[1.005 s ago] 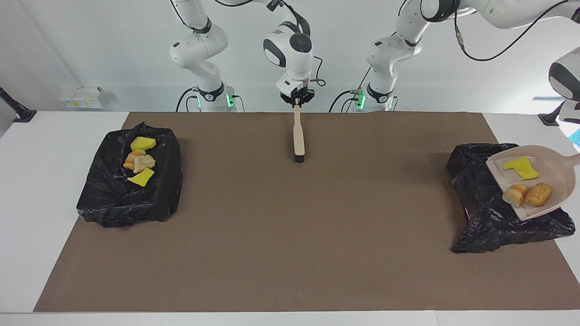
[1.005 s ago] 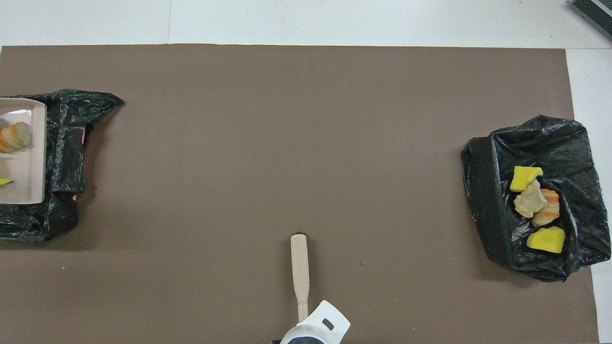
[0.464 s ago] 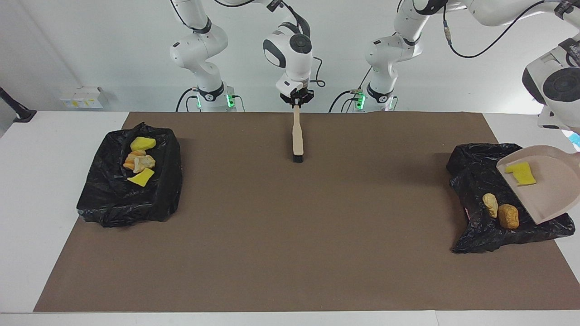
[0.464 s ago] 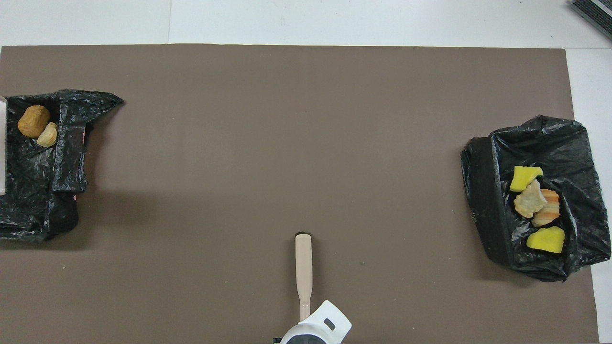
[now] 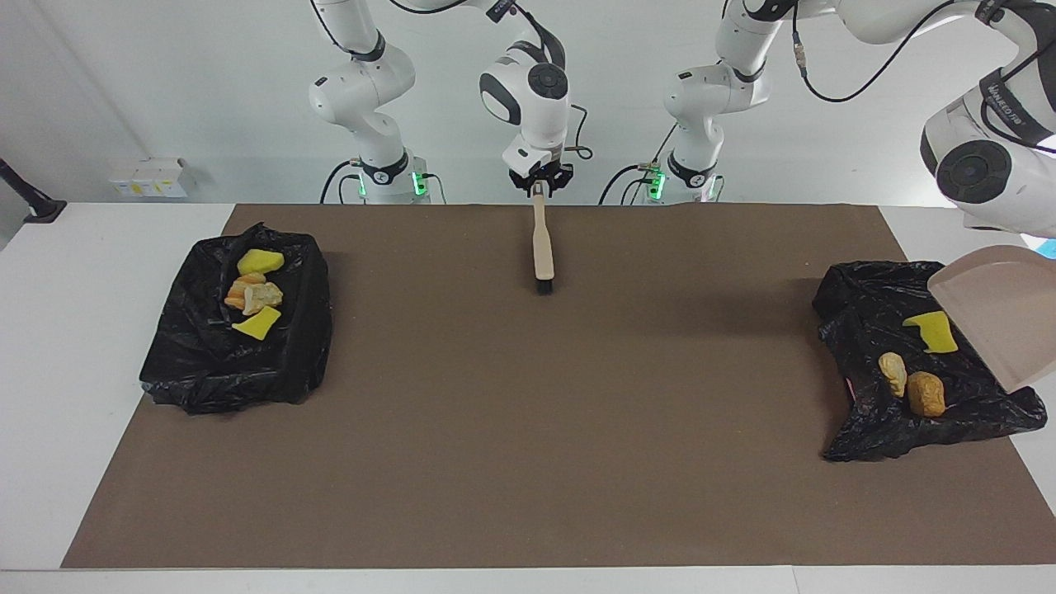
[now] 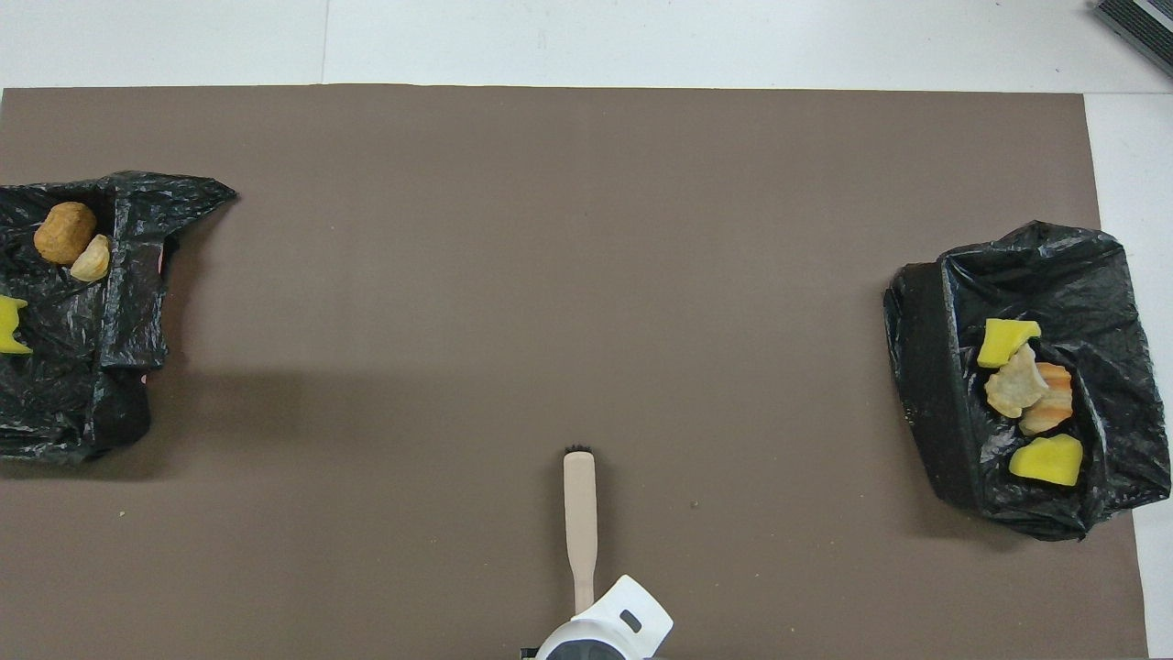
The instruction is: Sweep and dump trash in bin
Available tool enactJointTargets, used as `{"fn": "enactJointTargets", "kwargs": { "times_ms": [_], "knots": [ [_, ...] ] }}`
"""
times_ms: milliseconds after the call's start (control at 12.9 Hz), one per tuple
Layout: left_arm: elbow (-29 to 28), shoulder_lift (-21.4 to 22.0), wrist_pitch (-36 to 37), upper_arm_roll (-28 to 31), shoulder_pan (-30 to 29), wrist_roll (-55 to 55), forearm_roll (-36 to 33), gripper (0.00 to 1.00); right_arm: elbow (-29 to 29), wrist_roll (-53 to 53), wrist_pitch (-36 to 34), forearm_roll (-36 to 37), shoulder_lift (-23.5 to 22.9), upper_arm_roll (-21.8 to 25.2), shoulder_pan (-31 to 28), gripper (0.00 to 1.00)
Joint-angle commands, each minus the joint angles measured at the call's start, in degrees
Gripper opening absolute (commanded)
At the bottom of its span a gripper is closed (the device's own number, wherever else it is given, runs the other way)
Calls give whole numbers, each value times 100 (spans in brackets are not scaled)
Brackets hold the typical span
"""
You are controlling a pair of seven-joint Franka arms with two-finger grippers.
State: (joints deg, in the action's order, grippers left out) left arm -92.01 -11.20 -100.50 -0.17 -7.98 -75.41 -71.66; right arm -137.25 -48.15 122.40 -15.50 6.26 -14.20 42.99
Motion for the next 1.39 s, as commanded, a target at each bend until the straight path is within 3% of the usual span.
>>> {"fn": "enactJointTargets", "kwargs": {
  "times_ms": [0, 155, 386, 541, 928, 1082, 1314],
  "knots": [
    [-90, 257, 337, 8, 226, 150, -148, 0, 146, -46, 39, 11, -46, 14, -123, 65],
    [-124, 503, 355, -1, 226, 158, 1, 0, 251, -54, 39, 12, -29, 40, -333, 69],
    [-125, 654, 601, -1, 305, 254, 1053, 0, 620, -54, 30, 38, -28, 40, -956, 81],
    [-142, 663, 654, -1, 306, 675, 1958, 0, 822, -63, 21, 55, -28, 49, -1431, 97],
    [-195, 724, 646, -1, 306, 1887, 3576, 0, 1235, 76, 12, 712, -107, 40, -2302, 100],
    [-562, 934, 602, -1, 305, 2092, 4140, 0, 1542, 156, -5, 1205, -265, 49, -2592, 100],
    [-1063, 1233, 575, -1, 471, 3090, 4870, 0, 2218, 497, -163, 1251, -388, 40, -3189, 100]
  ]
}}
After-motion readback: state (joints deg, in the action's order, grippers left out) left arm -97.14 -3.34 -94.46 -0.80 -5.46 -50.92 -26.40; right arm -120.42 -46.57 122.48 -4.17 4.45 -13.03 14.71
